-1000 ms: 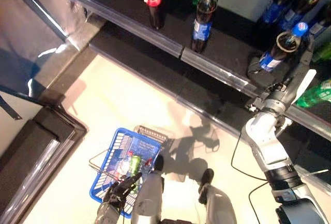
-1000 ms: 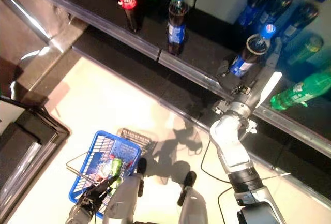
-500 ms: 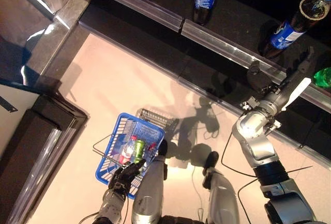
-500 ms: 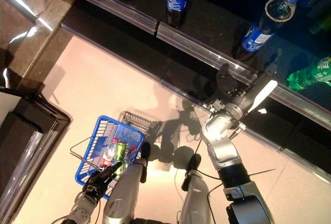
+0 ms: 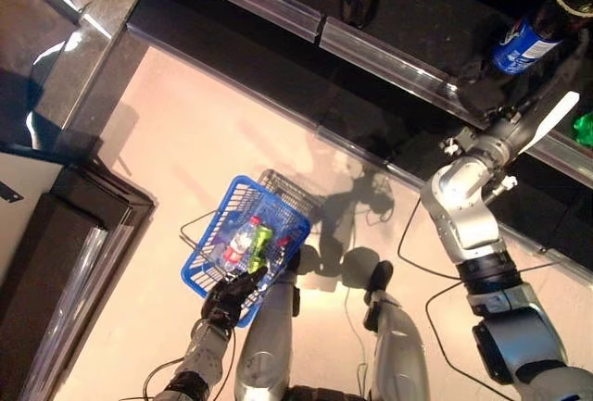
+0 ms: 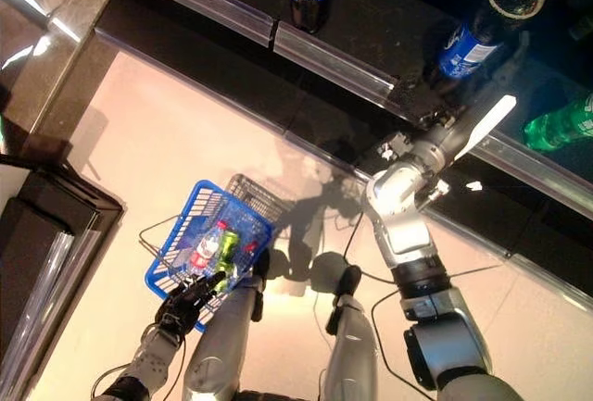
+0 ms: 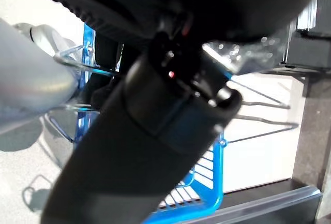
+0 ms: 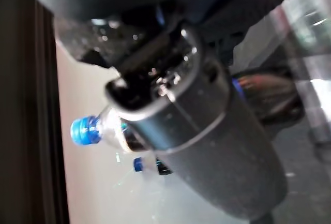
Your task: Pick up the drink and place into the basket.
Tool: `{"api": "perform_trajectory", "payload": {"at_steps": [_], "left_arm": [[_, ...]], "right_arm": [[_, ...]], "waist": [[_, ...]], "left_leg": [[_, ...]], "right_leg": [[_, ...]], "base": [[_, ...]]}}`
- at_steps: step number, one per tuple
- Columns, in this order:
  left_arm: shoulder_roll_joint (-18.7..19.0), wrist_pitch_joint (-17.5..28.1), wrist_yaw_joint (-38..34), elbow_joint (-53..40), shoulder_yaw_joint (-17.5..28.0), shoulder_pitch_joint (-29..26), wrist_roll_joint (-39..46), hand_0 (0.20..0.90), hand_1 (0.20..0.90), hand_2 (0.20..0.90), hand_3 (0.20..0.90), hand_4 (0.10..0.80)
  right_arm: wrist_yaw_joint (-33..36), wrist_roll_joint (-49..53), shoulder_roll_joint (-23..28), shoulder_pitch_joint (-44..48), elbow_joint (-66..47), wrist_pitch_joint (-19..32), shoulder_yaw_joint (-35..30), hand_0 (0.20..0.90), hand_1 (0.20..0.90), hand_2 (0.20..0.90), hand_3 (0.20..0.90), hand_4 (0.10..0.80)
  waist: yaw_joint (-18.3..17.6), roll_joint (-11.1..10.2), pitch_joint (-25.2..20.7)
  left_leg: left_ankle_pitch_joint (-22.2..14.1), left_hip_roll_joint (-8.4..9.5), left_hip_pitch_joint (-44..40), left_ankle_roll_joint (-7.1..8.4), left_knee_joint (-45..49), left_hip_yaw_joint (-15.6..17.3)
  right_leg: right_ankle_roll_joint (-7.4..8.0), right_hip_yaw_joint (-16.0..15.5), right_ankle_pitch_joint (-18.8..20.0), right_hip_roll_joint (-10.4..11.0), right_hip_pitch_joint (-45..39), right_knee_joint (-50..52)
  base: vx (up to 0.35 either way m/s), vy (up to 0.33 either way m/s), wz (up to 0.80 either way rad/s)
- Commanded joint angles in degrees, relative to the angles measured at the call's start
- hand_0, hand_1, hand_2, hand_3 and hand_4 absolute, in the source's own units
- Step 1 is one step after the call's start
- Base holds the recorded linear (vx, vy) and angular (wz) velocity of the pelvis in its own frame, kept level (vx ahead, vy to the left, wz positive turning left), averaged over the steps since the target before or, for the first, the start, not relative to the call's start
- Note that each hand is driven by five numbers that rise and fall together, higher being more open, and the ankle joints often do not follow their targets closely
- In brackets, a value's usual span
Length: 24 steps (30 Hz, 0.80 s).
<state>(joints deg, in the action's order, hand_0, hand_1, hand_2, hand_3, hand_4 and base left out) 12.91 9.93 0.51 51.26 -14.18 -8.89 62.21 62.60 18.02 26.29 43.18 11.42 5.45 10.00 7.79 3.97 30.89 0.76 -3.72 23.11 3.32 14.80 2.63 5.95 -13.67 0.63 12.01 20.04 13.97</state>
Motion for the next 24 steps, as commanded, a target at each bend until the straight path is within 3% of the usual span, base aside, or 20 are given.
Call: {"api": "perform_trajectory", "payload": {"at_steps": [1, 24], "left_arm": [[1.04, 1.26, 2.08, -6.0, -2.42, 5.71, 0.91, 0.3, 0.3, 0.3, 0.2, 0.1], [3.58, 0.02, 2.86, -7.93, -4.88, 4.68, 3.64, 0.3, 0.3, 0.3, 0.2, 0.1]], "right_arm": [[1.47, -1.07, 7.62, 7.82, -2.31, 2.33, -1.89, 0.9, 0.9, 0.9, 0.9, 0.8], [0.0, 10.02, 13.73, 23.08, 17.34, 7.03, 1.58, 0.9, 0.9, 0.9, 0.9, 0.8]], "waist": [[0.66, 1.27, -1.09], [2.74, 2.74, -1.09]], "left_leg": [[1.28, 1.45, 0.83, -0.61, -0.96, -1.47], [1.22, 3.09, 5.37, -2.07, -0.65, -1.78]], "right_leg": [[-0.09, 0.15, -2.43, 0.63, -0.42, 4.08], [-0.04, 0.15, -2.62, 1.3, 5.7, 7.05]], "base": [[0.038, 0.005, -0.01], [0.002, 0.001, 0.0]]}}
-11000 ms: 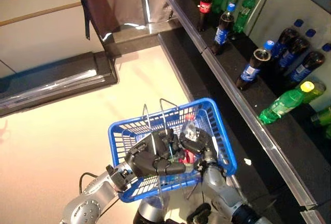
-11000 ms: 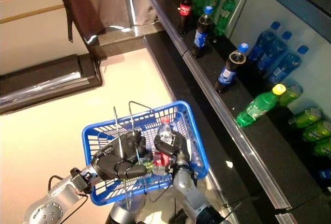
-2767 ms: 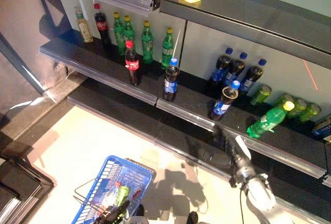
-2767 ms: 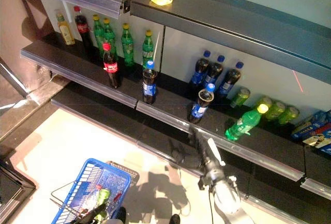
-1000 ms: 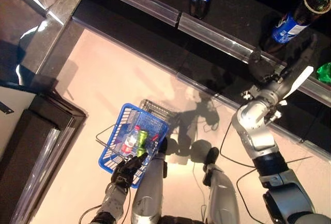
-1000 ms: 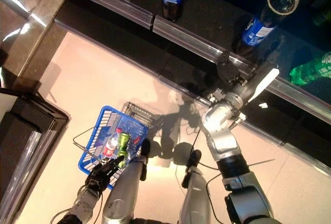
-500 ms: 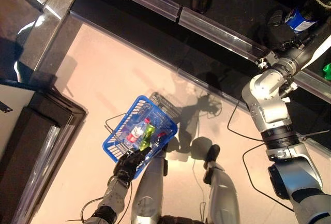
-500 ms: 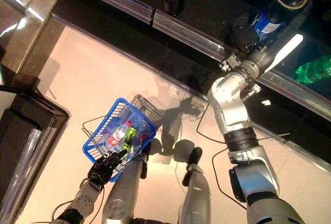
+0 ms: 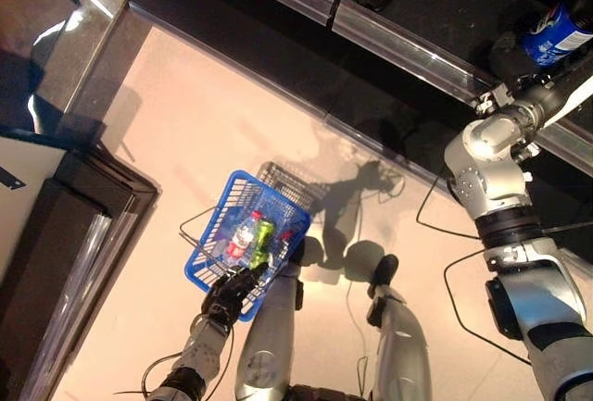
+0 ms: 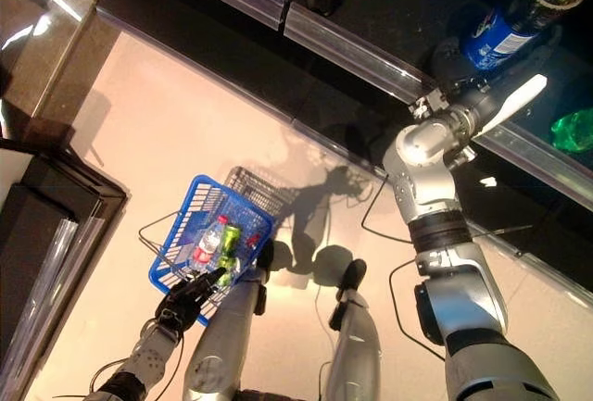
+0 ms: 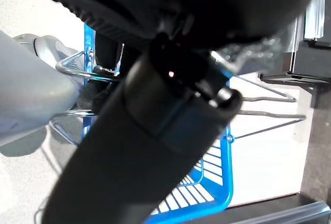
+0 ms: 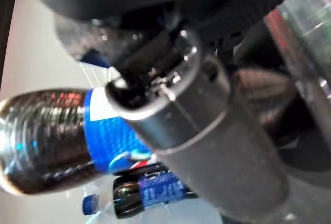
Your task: Pick up the drink and place into the basket.
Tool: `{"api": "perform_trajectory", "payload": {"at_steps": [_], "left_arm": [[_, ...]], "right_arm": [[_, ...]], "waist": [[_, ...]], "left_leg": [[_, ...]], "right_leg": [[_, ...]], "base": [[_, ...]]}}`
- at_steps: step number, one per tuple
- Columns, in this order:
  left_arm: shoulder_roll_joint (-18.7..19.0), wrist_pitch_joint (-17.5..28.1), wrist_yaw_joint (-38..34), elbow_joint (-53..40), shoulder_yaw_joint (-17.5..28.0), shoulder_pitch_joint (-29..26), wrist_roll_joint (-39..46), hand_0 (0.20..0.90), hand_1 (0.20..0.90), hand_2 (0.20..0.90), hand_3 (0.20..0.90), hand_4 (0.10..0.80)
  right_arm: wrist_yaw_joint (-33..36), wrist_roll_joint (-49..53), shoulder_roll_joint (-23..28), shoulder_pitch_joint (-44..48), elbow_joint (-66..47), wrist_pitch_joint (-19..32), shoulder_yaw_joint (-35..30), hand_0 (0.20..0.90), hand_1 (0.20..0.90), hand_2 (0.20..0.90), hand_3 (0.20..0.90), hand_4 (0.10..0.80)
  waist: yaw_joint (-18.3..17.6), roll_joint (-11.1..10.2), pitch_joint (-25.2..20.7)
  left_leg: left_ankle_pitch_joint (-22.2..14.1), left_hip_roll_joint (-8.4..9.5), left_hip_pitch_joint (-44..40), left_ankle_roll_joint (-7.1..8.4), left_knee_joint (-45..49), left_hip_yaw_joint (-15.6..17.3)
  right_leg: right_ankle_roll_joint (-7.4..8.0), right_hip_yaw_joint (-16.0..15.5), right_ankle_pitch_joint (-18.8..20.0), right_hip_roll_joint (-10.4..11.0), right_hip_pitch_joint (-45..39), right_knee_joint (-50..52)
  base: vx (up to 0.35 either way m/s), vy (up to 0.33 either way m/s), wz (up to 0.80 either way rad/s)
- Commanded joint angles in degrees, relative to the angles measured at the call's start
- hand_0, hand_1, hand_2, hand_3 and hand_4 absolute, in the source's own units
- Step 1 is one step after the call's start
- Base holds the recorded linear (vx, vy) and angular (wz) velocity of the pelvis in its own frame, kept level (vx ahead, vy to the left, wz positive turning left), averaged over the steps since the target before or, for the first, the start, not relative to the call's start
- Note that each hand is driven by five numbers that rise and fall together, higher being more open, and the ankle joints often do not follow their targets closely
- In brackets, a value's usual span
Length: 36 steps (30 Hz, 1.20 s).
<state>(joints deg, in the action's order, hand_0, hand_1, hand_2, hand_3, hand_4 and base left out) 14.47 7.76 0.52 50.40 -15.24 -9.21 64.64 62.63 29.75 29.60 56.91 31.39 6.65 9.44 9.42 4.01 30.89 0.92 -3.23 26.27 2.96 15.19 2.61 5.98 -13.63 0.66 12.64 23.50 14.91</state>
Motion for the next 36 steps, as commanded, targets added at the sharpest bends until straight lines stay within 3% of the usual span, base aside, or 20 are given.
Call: {"api": "perform_trajectory", "payload": {"at_steps": [1, 9, 10, 12, 13, 24, 36], "left_arm": [[2.24, 2.05, 2.73, -7.44, -3.98, 5.01, 1.41, 0.3, 0.3, 0.3, 0.2, 0.1], [3.72, 0.91, 2.4, -8.89, -4.14, 5.4, 2.3, 0.3, 0.3, 0.3, 0.2, 0.1], [3.91, 0.81, 2.49, -9.06, -4.09, 5.53, 2.36, 0.3, 0.3, 0.3, 0.2, 0.1], [4.17, 0.78, 2.78, -9.3, -3.92, 5.93, 2.5, 0.3, 0.3, 0.3, 0.2, 0.1], [4.14, 0.78, 2.79, -9.28, -3.72, 6.06, 2.43, 0.3, 0.3, 0.3, 0.2, 0.1], [4.91, 1.05, 3.42, -9.85, -3.04, 6.3, 2.81, 0.3, 0.3, 0.3, 0.2, 0.1], [3.96, 1.38, 5.95, -8.88, -0.31, 6.73, 3.58, 0.3, 0.3, 0.3, 0.2, 0.1]], "right_arm": [[-0.2, -1.45, 10.74, 9.86, -2.11, 6.12, 2.29, 0.9, 0.9, 0.9, 0.9, 0.8], [0.8, -0.94, 12.87, 13.45, -0.11, 6.29, 3.68, 0.9, 0.9, 0.9, 0.9, 0.8], [0.74, -0.92, 13.25, 13.64, -0.06, 6.17, 3.75, 0.759, 0.759, 0.759, 0.735, 0.635], [0.88, -1.12, 13.7, 13.81, -0.39, 5.48, 3.93, 0.349, 0.349, 0.349, 0.258, 0.158], [0.58, -1.27, 13.93, 13.88, -0.18, 5.39, 3.99, 0.3, 0.3, 0.3, 0.2, 0.1], [-0.53, -0.88, 15.13, 13.38, 0.25, 5.87, 3.63, 0.3, 0.3, 0.3, 0.2, 0.1], [-6.31, -5.24, 13.92, 6.27, -7.88, 6.95, 0.1, 0.3, 0.3, 0.3, 0.2, 0.1]], "waist": [[1.18, 2.74, -1.1], [1.68, 2.69, -1.1], [1.7, 2.68, -1.1], [1.75, 2.69, -1.1], [1.78, 2.67, -1.1], [1.72, 2.58, -1.1], [0.67, 2.03, -1.1]], "left_leg": [[1.08, 2.64, 2.34, -1.73, -1.05, -1.78], [0.9, 3.01, 3.17, -2.13, -0.86, -1.8], [0.89, 3.02, 3.22, -2.16, -0.89, -1.79], [0.84, 3.06, 3.3, -2.22, -0.81, -1.81], [0.77, 3.08, 3.24, -2.25, -0.78, -1.82], [0.36, 3.2, 2.7, -2.27, -0.31, -1.63], [-0.42, 2.33, -3.79, -1.27, 0.3, -1.8]], "right_leg": [[-0.06, 0.08, -2.65, 0.64, 2.39, 6.17], [0.16, 0.08, -2.79, 0.65, 3.48, 6.84], [0.2, 0.06, -2.76, 0.65, 3.56, 6.85], [0.22, 0.08, -2.79, 0.57, 3.8, 7.09], [0.2, 0.08, -2.85, 0.55, 3.81, 7.16], [-0.16, -0.4, -3.51, 0.41, 3.39, 7.93], [-2.27, -2.1, -6.43, -0.77, -3.02, 9.78]], "base": [[0.0, 0.0, 0.0], [0.0, 0.0, 0.0], [0.0, 0.0, 0.0], [0.0, 0.0, 0.0], [0.0, 0.0, 0.0], [-0.015, -0.006, 0.0], [-0.069, -0.036, 0.0]]}}
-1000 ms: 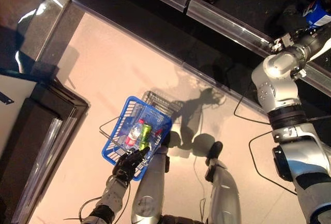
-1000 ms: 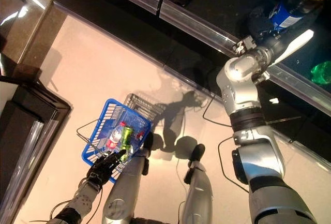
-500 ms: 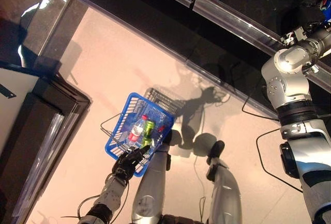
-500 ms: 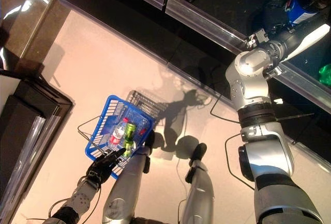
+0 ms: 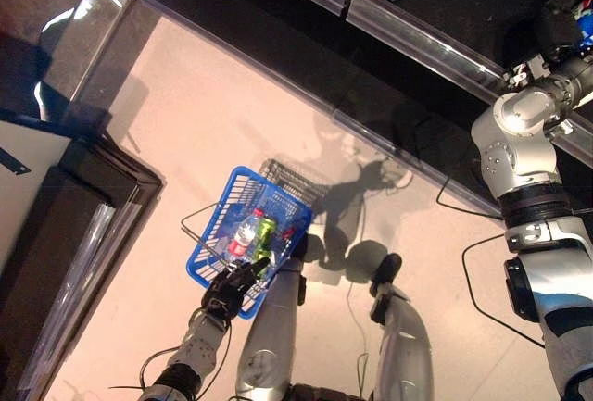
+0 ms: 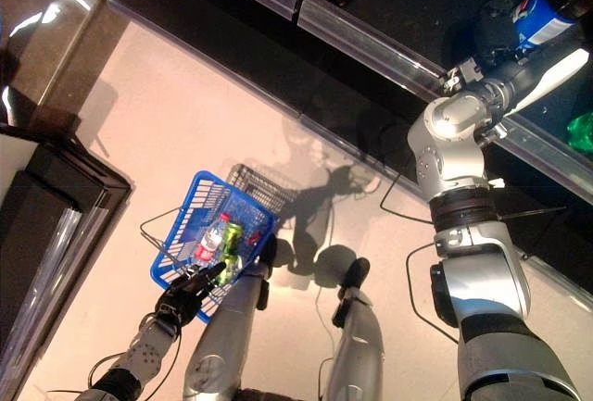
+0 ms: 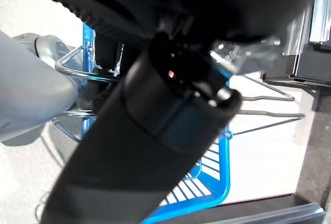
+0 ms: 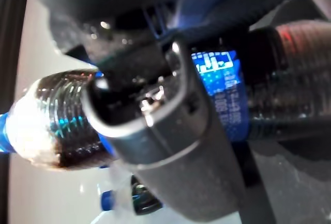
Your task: Pick up the drink and place into the basket.
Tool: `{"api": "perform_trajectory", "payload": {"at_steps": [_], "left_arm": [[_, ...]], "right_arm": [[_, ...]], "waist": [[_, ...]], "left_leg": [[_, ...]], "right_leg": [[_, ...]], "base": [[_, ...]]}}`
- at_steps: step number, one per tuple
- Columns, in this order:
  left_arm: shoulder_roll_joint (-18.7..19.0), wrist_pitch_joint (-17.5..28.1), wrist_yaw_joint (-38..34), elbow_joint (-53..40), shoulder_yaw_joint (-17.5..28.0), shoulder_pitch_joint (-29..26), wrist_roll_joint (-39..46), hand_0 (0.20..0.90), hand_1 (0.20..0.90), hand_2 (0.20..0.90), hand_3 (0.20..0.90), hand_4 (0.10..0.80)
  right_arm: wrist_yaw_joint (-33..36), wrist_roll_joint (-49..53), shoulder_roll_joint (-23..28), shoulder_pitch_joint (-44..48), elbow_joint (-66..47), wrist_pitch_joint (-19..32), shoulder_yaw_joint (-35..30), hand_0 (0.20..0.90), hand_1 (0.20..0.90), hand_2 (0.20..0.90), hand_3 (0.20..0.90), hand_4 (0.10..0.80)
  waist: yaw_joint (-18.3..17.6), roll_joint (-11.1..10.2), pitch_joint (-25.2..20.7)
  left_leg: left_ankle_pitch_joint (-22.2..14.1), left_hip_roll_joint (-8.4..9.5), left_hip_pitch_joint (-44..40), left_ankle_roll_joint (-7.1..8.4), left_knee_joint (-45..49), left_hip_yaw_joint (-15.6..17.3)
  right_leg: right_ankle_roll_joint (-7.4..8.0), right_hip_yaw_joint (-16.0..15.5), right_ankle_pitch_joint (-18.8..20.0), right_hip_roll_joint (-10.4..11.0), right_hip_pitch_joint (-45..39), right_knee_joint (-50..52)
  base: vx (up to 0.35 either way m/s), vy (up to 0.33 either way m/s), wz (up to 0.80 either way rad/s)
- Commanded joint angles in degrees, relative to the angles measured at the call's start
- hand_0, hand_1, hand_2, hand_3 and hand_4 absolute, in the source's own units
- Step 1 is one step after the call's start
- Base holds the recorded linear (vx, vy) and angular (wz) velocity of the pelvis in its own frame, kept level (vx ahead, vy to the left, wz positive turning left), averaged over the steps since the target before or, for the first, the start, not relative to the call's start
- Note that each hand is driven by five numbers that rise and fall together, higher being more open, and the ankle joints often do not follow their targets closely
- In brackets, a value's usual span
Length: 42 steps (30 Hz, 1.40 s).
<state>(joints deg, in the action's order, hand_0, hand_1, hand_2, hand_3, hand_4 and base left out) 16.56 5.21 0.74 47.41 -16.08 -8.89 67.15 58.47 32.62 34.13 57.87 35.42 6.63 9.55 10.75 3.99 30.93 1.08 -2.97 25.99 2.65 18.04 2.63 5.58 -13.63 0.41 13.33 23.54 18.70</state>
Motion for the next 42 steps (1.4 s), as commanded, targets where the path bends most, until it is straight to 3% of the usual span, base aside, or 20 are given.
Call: {"api": "perform_trajectory", "payload": {"at_steps": [1, 6, 14, 24, 33, 42], "left_arm": [[1.83, 4.24, 6.22, -6.15, 0.63, 6.51, 1.2, 0.3, 0.3, 0.3, 0.2, 0.1], [0.97, 5.55, 8.17, -7.67, 2.55, 7.76, 0.49, 0.3, 0.3, 0.3, 0.2, 0.1], [-0.11, 7.01, 10.65, -13.19, 5.77, 12.32, -1.57, 0.3, 0.3, 0.3, 0.2, 0.1], [0.66, 7.87, 11.92, -26.82, 7.0, 16.39, -1.07, 0.3, 0.3, 0.3, 0.2, 0.1], [3.09, 6.49, 10.5, -41.68, 4.81, 18.07, -1.95, 0.3, 0.3, 0.3, 0.2, 0.1], [8.0, 3.68, 9.78, -55.16, 1.88, 18.15, -3.03, 0.3, 0.3, 0.3, 0.2, 0.1]], "right_arm": [[-3.47, -9.25, 9.19, 4.51, -13.88, 6.76, -0.69, 0.3, 0.3, 0.3, 0.2, 0.1], [-10.1, -12.46, 7.62, -2.07, -25.86, 4.89, -3.26, 0.3, 0.3, 0.3, 0.2, 0.1], [-23.62, -11.82, 3.2, -16.81, -40.01, 4.69, -5.77, 0.3, 0.3, 0.3, 0.2, 0.1], [-38.38, -5.65, -3.99, -30.47, -53.59, 1.37, 0.35, 0.3, 0.3, 0.3, 0.2, 0.1], [-42.27, -1.9, -6.96, -35.82, -57.67, -0.03, 9.13, 0.3, 0.3, 0.3, 0.2, 0.1], [-37.23, -5.16, -8.13, -34.94, -53.45, -1.0, 18.47, 0.3, 0.3, 0.3, 0.2, 0.1]], "waist": [[-0.79, 2.02, -1.13], [-1.65, 1.46, -1.86], [-2.92, 0.15, -7.14], [-3.25, -0.88, -12.48], [-1.1, -1.11, -13.58], [2.48, -0.4, -12.41]], "left_leg": [[-0.49, 1.96, -4.25, -0.72, -2.77, -1.89], [0.01, 1.25, -9.4, 0.18, -4.97, -1.61], [0.96, -0.61, -14.98, 1.75, -7.64, -0.98], [2.76, -2.35, -19.5, 2.79, -11.19, -0.08], [3.29, -1.85, -20.11, 2.81, -11.36, -1.96], [3.54, -0.06, -19.28, 2.61, -11.23, -5.57]], "right_leg": [[-2.01, -2.25, -6.34, -1.62, -3.84, 5.88], [-2.73, -3.0, -7.48, -2.48, -8.39, 5.19], [-3.81, -3.7, -8.73, -3.9, -14.6, 3.12], [-4.26, -3.24, -8.6, -5.91, -20.96, -1.02], [-4.21, -4.73, -8.46, -6.14, -23.46, -1.9], [-3.92, -7.54, -7.95, -5.5, -24.33, -2.51]], "base": [[-0.056, -0.038, -0.02], [-0.052, -0.027, 0.01], [0.041, -0.007, 0.02], [0.052, 0.01, 0.04], [0.012, -0.009, 0.1], [-0.028, -0.004, 0.2]]}}
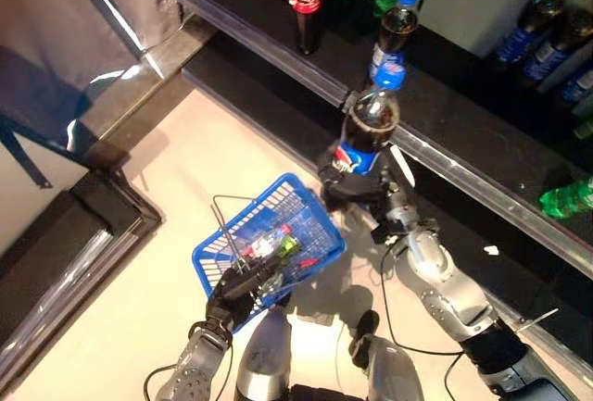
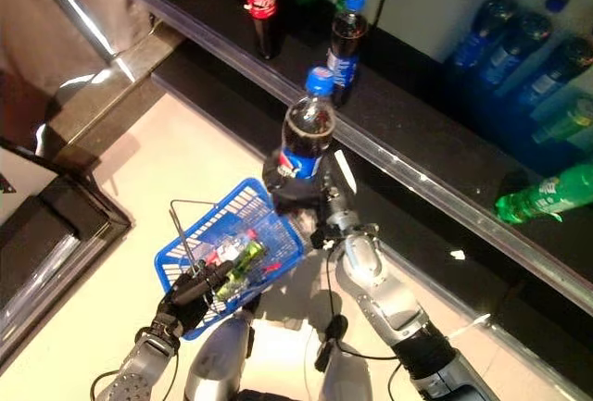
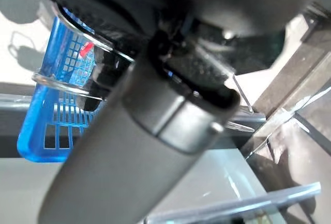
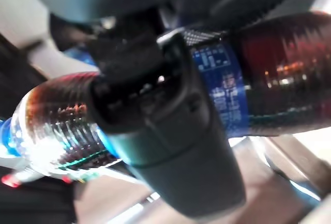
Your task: Pick up the drink and place into the basket.
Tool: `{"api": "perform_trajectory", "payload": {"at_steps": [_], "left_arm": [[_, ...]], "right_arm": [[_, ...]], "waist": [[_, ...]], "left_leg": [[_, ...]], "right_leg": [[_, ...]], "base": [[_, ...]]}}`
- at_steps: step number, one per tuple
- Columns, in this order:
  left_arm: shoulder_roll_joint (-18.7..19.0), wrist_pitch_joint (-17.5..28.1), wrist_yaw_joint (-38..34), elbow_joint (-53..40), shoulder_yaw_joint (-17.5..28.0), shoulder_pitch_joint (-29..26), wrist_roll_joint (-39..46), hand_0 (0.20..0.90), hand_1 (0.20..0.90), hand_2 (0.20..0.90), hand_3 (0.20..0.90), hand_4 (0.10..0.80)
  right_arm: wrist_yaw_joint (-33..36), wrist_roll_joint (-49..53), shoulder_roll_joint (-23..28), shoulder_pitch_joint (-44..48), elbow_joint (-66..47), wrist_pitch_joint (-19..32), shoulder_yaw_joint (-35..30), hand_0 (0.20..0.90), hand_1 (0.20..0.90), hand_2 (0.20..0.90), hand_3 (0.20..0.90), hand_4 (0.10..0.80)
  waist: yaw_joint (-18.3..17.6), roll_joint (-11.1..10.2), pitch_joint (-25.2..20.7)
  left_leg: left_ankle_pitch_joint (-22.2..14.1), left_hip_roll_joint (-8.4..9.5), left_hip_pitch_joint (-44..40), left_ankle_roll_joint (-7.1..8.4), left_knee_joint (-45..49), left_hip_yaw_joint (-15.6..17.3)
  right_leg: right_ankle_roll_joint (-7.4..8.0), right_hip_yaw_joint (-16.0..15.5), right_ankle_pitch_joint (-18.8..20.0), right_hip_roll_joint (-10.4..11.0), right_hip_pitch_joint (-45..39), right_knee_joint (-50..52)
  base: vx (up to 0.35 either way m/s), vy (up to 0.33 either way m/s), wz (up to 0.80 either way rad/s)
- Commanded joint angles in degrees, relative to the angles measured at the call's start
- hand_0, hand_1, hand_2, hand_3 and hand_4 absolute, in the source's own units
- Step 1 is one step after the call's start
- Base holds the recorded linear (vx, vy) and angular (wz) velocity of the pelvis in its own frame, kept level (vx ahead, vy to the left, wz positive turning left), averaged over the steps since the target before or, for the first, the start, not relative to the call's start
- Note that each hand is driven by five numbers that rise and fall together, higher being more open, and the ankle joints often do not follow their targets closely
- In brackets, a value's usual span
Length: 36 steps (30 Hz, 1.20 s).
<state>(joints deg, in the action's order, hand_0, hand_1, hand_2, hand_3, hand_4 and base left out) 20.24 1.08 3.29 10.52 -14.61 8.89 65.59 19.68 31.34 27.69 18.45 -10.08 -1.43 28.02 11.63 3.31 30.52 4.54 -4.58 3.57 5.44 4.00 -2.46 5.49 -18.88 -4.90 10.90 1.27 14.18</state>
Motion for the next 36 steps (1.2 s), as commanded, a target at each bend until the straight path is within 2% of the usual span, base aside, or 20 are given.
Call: {"api": "perform_trajectory", "payload": {"at_steps": [1, 7, 12, 20, 26, 36], "left_arm": [[5.66, 7.95, 7.74, -20.06, -0.19, -0.4, -2.45, 0.3, 0.3, 0.3, 0.2, 0.1], [8.47, 6.95, 9.83, -25.54, -0.91, -2.29, 0.01, 0.3, 0.3, 0.3, 0.2, 0.1], [9.42, 3.38, 14.96, -29.15, -2.93, -4.13, 1.92, 0.3, 0.3, 0.3, 0.2, 0.1], [10.46, -1.19, 20.48, -31.77, -6.68, -6.74, 0.7, 0.3, 0.3, 0.3, 0.2, 0.1], [12.24, -1.34, 22.31, -32.7, -7.26, -7.09, 1.76, 0.3, 0.3, 0.3, 0.2, 0.1], [12.09, -3.0, 23.93, -32.25, -6.99, -6.04, 2.23, 0.3, 0.3, 0.3, 0.2, 0.1]], "right_arm": [[2.84, -4.54, -1.56, 5.68, -6.38, 6.72, 1.37, 0.3, 0.3, 0.3, 0.2, 0.1], [6.81, -3.94, -2.65, 7.53, -1.75, 7.07, 5.08, 0.3, 0.3, 0.3, 0.2, 0.1], [9.5, -3.63, -5.78, 9.89, 5.35, 5.89, 7.99, 0.3, 0.3, 0.3, 0.2, 0.1], [9.01, -4.04, -8.78, 10.3, 16.01, 4.82, 11.6, 0.3, 0.3, 0.3, 0.2, 0.1], [9.1, -4.76, -9.31, 9.71, 18.31, 6.0, 12.27, 0.3, 0.3, 0.3, 0.2, 0.1], [9.2, -6.51, -10.76, 11.49, 19.51, 5.87, 12.65, 0.3, 0.3, 0.3, 0.2, 0.1]], "waist": [[2.32, 0.52, -11.53], [4.19, 0.96, -10.49], [6.12, 1.09, -9.88], [7.1, 1.93, -9.63], [7.27, 2.84, -8.92], [8.33, 3.14, -9.45]], "left_leg": [[0.08, 1.92, 3.37, -0.21, 3.02, -1.2], [-0.05, 3.13, 3.74, -0.22, 3.41, -3.4], [-0.46, 4.23, 3.85, -0.3, 4.01, -5.5], [-0.56, 4.9, 4.2, -0.23, 4.68, -7.15], [-0.38, 5.39, 4.3, -0.26, 4.46, -8.16], [-0.47, 6.26, 4.46, -0.59, 3.94, -9.63]], "right_leg": [[-3.82, -2.86, -2.53, -2.87, -2.11, 2.03], [-3.62, -4.55, -2.29, -2.4, -2.43, 2.04], [-3.63, -5.82, -2.31, -2.0, -2.77, 2.17], [-3.88, -6.64, -2.45, -1.54, -2.82, 2.58], [-3.79, -6.98, -2.3, -1.1, -2.37, 2.83], [-3.51, -7.54, -2.14, -0.66, -2.02, 2.5]], "base": [[-0.038, 0.0, 0.17], [-0.012, -0.009, 0.24], [0.024, -0.03, 0.07], [0.052, -0.007, 0.17], [0.018, 0.005, 0.07], [0.018, 0.001, 0.04]]}}
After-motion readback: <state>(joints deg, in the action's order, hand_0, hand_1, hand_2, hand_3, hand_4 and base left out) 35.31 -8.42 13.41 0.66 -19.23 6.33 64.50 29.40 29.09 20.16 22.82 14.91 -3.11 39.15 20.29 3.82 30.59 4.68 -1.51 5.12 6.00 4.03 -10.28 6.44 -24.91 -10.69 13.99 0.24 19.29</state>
